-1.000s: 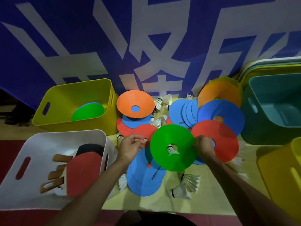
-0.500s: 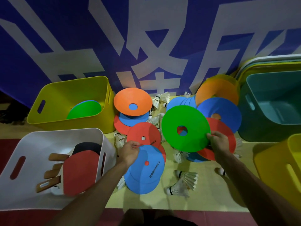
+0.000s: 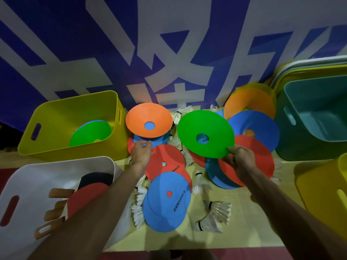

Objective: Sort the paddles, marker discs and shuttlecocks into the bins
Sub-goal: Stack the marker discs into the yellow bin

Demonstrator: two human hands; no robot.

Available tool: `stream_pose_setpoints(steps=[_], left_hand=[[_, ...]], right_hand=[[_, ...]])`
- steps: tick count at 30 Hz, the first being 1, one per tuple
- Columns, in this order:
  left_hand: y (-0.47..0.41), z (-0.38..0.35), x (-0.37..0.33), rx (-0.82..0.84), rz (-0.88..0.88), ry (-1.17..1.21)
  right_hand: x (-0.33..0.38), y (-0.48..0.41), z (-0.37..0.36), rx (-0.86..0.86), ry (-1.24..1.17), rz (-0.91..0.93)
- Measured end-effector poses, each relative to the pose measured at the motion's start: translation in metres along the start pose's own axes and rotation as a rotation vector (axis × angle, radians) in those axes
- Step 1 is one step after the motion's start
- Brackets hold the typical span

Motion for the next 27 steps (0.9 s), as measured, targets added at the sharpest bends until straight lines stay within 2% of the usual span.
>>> stream_pose_setpoints(steps=[3,9,14,18,23,27], left_hand=[[-0.018,-0.001,-0.009,-0.049,0.072,0.105],[-0.043,-0.013,-0.004,-0.046,0.399,0.465],[-0.048,-0.015,0.011,-0.102,0.466,0.455],[-0.039,-0.010,0.013,-0.165,0.415,0.396],[-0.028,0.006,0.003,-0.209,0.222,0.186],[-0.025,0.019,-0.004,-0.244,0.192,0.127]], right_hand=[[0.003,0.005,-0.009,0.002,-0.019,0.013],[0.005,-0.001,-0.014,0.002,-0.024,0.002],[0.001,-0.007,-0.015,-0.003,-0.021,-0.010],[-0.003,-0.005,-0.025,0.024,-0.023,-0.025],[-0.002,0.002,-0.039,0.056,-0.024,-0.018],[0.001,0.009,-0.045,0.064,-0.090,-0.019]])
Point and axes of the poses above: each hand's wrist, its own y-axis away from the middle knuckle, its own z-axis out of the back of the hand, x = y × z, the point moved 3 cm from there along -y, towards the middle knuckle, and after that the axes turned 14 degrees about -y, right-handed, at the moved point
